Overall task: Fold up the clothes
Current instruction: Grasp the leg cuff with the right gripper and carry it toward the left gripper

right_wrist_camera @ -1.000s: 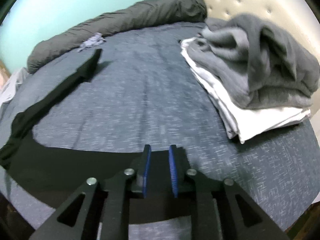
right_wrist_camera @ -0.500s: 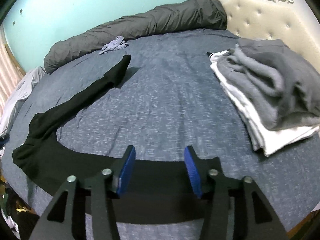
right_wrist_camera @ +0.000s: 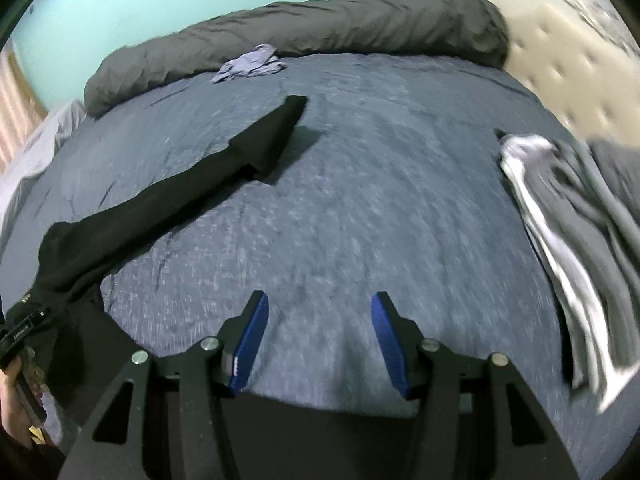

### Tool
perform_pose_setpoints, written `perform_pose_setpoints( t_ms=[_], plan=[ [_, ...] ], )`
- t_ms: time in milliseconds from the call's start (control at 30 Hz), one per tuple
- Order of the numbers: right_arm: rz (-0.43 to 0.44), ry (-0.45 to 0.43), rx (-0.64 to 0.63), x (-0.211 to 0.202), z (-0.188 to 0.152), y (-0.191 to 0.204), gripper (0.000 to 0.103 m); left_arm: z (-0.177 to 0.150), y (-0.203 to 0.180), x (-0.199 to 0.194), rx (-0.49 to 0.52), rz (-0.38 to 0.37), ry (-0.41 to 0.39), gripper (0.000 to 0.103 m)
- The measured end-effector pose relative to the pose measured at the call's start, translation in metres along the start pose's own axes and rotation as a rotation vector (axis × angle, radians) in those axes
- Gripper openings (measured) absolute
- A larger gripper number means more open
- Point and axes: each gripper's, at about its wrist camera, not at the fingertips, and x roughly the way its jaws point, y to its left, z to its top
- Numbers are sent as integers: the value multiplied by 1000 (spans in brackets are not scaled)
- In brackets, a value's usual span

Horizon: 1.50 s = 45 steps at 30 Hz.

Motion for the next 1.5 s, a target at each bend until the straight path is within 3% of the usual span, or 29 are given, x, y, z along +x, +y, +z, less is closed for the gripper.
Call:
perform_pose_setpoints(
  t_ms=[133, 233, 500, 900, 1167, 1333, 1433, 1500],
  plan=[
    [-2, -9, -20, 20, 23, 19, 55, 4, -1, 8, 2, 1, 6, 56],
    [-10, -2, -24, 39, 35, 32, 55, 4, -1, 15, 11, -5, 20, 66],
    [-42, 5, -31, 86, 69, 59, 56, 7, 4, 30, 4, 25, 28, 67],
    [-105, -47, 18, 131, 125, 61, 62, 11, 3, 44, -16, 48, 6, 68],
    [-105, -61, -78, 161, 161, 93, 62, 10, 2, 49, -22, 54, 7, 69],
    [-161, -46, -177, 190, 166, 117, 62, 11, 5, 50, -31, 42, 7, 69],
    [-195, -7, -211, 209, 162, 123, 51, 11, 5, 51, -29, 41, 7, 69],
    [-212, 0, -227, 214, 158, 122, 26, 11, 5, 52, -25, 43, 8, 69]
  ],
)
